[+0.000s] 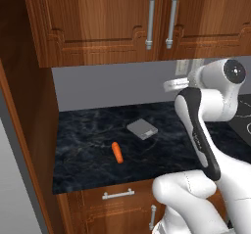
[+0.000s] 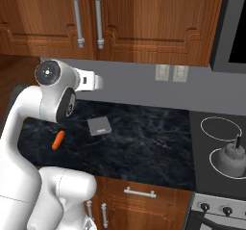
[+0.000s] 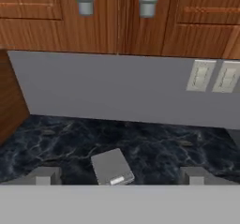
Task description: Pick the pan from the cabinet and place it on the stove. Then turn on the stove burner for the pan.
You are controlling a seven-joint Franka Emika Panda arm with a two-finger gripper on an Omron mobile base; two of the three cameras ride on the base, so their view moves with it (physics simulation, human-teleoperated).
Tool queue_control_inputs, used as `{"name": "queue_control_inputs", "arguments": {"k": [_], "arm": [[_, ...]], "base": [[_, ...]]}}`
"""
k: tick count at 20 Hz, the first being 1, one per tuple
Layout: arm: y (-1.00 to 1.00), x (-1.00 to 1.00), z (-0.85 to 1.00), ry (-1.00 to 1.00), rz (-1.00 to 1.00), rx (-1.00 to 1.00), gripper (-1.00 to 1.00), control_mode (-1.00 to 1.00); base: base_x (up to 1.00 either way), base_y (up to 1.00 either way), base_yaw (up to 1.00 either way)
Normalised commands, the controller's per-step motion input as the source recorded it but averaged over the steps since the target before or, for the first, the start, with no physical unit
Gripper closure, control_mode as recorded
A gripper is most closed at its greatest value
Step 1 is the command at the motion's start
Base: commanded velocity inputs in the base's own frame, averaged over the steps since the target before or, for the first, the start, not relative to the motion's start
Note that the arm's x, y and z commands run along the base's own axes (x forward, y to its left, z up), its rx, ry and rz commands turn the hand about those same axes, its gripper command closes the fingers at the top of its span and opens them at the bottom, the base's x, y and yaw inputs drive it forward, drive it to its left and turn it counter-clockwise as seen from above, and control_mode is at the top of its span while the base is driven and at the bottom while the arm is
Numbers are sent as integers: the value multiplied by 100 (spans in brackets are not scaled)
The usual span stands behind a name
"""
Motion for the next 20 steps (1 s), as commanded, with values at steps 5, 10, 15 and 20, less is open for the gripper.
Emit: {"name": "queue_control_inputs", "arguments": {"k": [5,10,15,20], "arm": [[-2,0,71,-27,0,6,-100,-100],[0,1,60,-26,0,6,-100,-100],[0,10,55,-24,0,5,-100,-100],[0,35,47,-14,0,2,-100,-100]], "base": [[0,0,0],[0,0,0],[0,0,0],[0,0,0]]}}
